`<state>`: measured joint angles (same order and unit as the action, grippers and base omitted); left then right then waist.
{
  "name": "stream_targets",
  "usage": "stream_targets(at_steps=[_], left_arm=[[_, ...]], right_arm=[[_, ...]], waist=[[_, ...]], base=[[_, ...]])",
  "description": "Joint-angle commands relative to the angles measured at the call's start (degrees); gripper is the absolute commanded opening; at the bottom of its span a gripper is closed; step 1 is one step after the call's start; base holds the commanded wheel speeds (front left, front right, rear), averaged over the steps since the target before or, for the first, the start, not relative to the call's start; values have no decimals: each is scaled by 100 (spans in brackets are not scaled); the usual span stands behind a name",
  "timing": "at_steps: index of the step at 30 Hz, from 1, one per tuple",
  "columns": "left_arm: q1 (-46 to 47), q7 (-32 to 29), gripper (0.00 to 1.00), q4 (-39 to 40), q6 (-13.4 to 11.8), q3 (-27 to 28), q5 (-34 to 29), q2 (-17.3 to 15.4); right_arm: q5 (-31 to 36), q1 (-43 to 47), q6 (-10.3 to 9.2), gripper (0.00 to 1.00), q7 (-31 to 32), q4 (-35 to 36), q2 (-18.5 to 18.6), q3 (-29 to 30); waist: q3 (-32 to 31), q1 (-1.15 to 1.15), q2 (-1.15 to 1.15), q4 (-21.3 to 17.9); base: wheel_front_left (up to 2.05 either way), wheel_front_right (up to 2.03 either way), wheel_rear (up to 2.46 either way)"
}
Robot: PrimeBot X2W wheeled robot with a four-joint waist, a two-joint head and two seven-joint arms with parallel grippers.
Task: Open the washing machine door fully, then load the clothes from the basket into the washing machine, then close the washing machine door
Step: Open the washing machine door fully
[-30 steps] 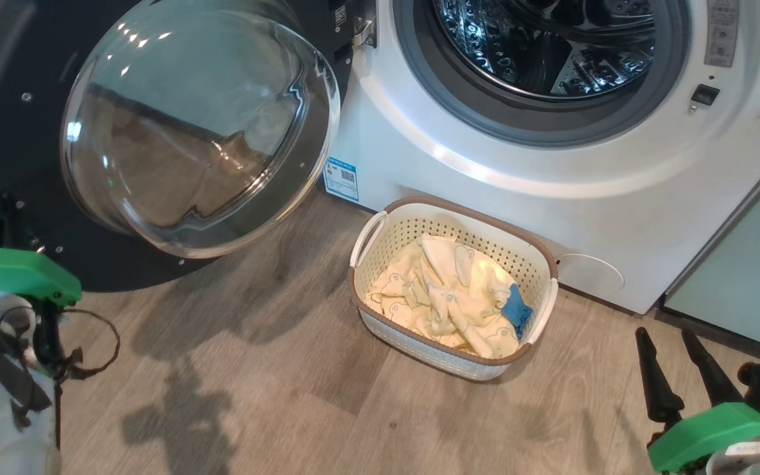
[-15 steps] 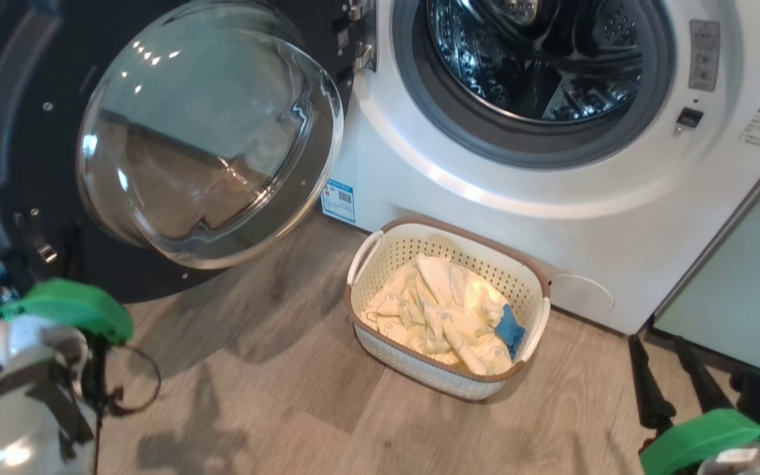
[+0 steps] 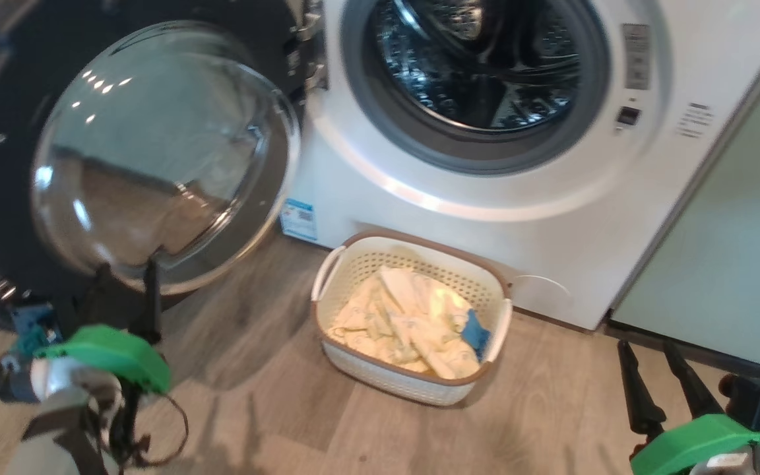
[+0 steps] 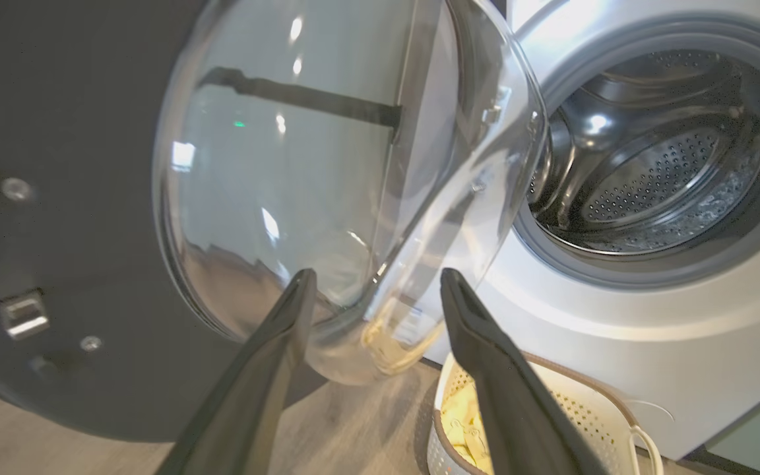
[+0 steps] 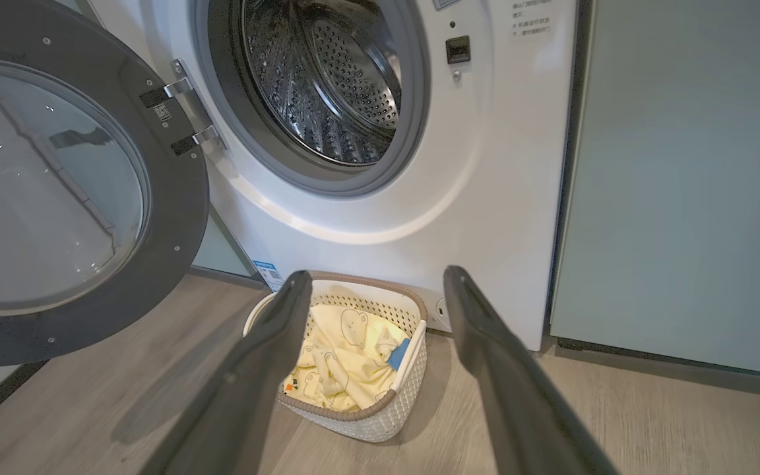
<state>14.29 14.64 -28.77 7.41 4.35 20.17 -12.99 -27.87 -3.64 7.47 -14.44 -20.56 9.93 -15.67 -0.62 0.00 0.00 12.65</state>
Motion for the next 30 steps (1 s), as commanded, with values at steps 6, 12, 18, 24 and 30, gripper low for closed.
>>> stream_targets(at_steps=[6,12,18,24,30], left_arm=[[-125,36,100,455,7,-67,210,-265],[-148,36,100,480,7,-135,301,-299],[-148,36,100,455,7,-118,337,-313],[-141,36,100,422,7,-110,334,-326],[-186,36,100,410,7,-86,336,-349]], right_arm=[[80,-53,2,100,-56,294,21,49],[165,35,2,100,-56,403,16,229],[197,79,2,100,-56,444,21,266],[202,152,2,100,-56,468,36,302],[209,186,2,100,-56,483,36,341]], waist=[[-120,0,0,-603],[-169,0,0,-1043],[-209,0,0,-1478],[-257,0,0,-1798],[-290,0,0,-1915]], base=[[0,0,0],[0,0,0],[0,0,0],[0,0,0],[0,0,0]])
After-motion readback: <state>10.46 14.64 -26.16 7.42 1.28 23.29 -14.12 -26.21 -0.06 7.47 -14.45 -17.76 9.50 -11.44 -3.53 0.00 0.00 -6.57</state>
